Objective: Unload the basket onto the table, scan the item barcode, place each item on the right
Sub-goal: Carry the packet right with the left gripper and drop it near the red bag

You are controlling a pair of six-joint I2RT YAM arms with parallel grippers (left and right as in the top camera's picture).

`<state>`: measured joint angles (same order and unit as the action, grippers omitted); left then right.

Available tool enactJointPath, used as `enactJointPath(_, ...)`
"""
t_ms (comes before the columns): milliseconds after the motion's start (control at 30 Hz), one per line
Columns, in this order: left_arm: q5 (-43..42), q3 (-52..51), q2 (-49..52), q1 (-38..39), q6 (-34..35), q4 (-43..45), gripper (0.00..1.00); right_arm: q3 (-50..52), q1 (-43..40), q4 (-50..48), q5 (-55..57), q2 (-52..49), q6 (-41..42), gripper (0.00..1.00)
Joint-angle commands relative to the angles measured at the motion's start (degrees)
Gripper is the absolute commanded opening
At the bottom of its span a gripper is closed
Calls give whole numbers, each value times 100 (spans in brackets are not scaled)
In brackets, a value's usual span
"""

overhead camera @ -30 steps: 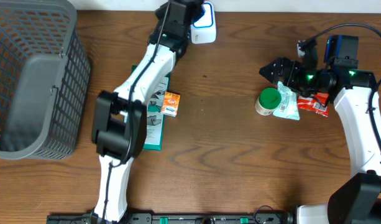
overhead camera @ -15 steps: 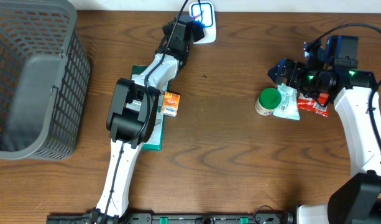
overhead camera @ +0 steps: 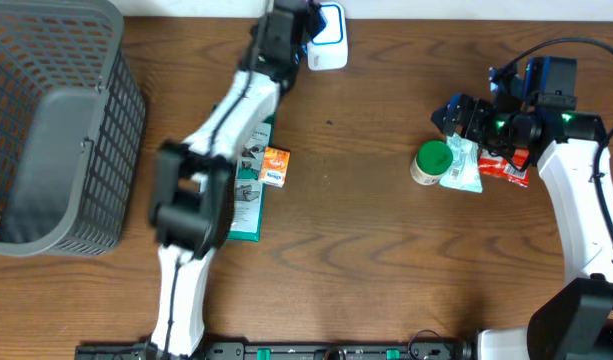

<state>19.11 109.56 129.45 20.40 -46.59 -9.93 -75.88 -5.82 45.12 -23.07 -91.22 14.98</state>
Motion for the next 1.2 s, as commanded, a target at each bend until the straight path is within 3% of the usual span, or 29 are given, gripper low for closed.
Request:
enactJointPath(0,-811,83,-1384,179,2549,-1569,7,4,9,13,17,79,-48,99)
enactJointPath(33,-1447,83,-1685,254,3042,-2345,7,4,9,13,17,79,-48,99)
enactJointPath(167,-3150,83,-2205,531,3950,-3862,7,4,9,13,17,79,-48,99)
enactJointPath(267,-4000,52,-2201,813,4400,-4144,7,4,9,22,-44,79,-17,99)
enactJointPath(333,-4144,17,-2186,957,4588,-4103,7,0,-2,61,-407,81,-26,99)
enactJointPath(500,-4269,15,-2184,1478,5676,-3569,7,-678,-839,509,-1174,258,44,99)
enactJointPath(800,-4269,15,-1060,2739,7379,-1211,7,-1110,-3178,2173,-890,463,-494,99)
enactJointPath(1000,-4266,15,190,3268,7501,595,8,-1106,-3495,2411,-579,463,-632,99)
enactJointPath(1067,-4264,15,345,3289,7501,750,17,-1106,-3495,2404,-588,463,-629,99)
enactJointPath(1100,-4214,15,398,3289,7497,752,39,-1106,-3495,2391,-586,463,-629,99)
enactJointPath(1167,-4205,17,398,3276,7449,774,63,-1106,-3497,2387,-586,463,-629,99)
